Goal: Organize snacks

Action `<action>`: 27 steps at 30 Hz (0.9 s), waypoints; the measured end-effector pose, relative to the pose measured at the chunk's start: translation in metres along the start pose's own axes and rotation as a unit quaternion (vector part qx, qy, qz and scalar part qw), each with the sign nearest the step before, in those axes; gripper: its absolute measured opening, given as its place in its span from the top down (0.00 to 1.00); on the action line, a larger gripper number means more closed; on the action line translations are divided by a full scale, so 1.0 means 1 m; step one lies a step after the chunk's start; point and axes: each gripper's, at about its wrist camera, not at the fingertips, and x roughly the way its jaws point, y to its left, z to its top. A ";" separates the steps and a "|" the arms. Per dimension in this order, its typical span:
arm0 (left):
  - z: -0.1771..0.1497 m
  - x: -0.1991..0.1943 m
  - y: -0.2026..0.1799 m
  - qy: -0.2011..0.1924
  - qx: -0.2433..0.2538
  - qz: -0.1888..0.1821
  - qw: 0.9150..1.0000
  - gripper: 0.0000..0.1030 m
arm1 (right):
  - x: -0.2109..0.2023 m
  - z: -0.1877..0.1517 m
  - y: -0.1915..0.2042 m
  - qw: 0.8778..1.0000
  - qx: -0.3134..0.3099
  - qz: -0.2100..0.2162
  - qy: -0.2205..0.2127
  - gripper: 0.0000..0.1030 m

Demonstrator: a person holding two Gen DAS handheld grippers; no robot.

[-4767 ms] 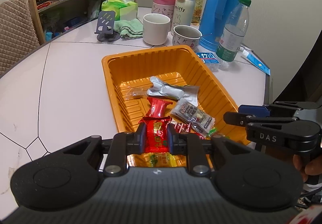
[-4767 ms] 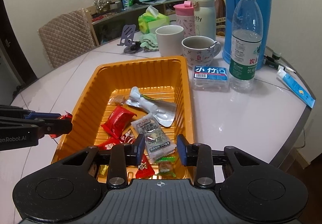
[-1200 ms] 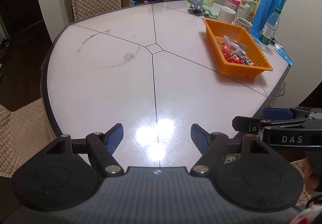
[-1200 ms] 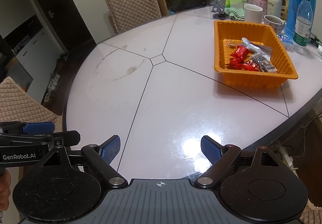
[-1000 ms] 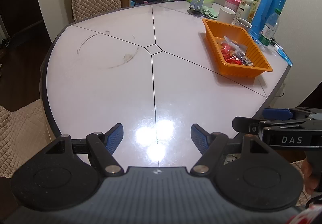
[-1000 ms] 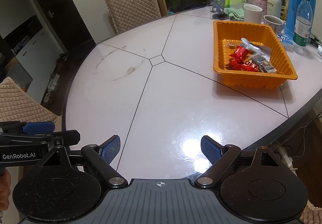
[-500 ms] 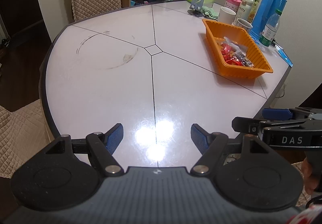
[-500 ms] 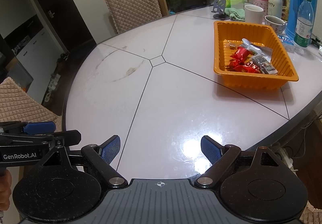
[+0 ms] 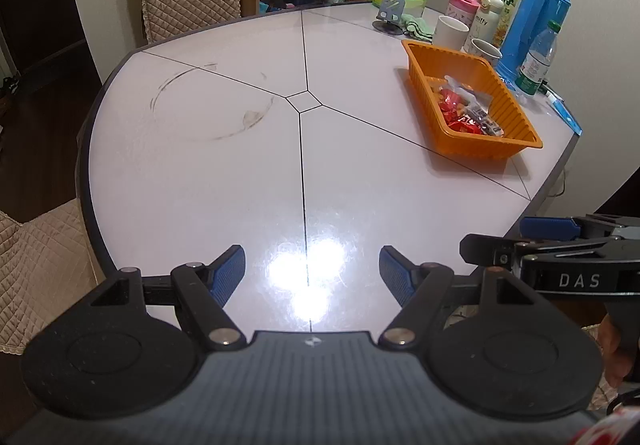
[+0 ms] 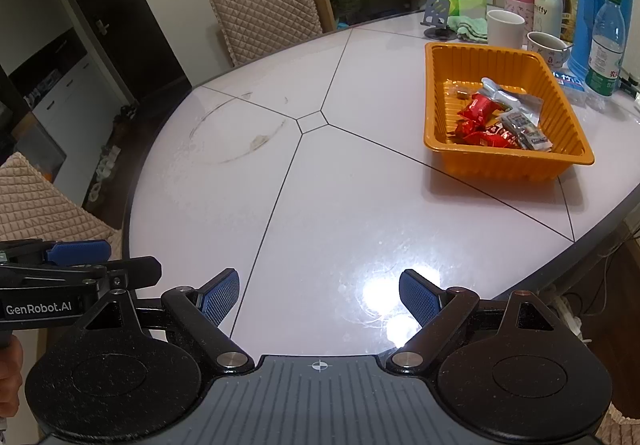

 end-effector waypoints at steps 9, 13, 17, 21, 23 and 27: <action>0.008 0.000 0.000 0.000 -0.003 0.001 1.000 0.30 | 0.004 0.007 -0.002 1.000 -0.004 0.002 0.002 0.16; 0.008 0.001 0.000 0.000 -0.003 0.001 1.000 0.30 | 0.005 0.008 -0.004 1.000 -0.005 0.003 0.002 0.16; 0.009 0.001 0.000 0.000 -0.004 0.001 1.000 0.30 | 0.005 0.007 -0.003 1.000 -0.005 0.002 0.002 0.16; 0.010 0.002 -0.001 0.000 -0.004 0.001 1.000 0.30 | 0.006 0.009 -0.006 1.000 -0.006 0.003 0.004 0.16; 0.010 0.002 -0.001 0.000 -0.004 0.002 1.000 0.30 | 0.007 0.011 -0.008 1.000 -0.007 0.005 0.004 0.16; 0.010 0.003 -0.001 0.000 -0.005 0.002 1.000 0.30 | 0.008 0.013 -0.013 1.000 -0.009 0.005 0.006 0.16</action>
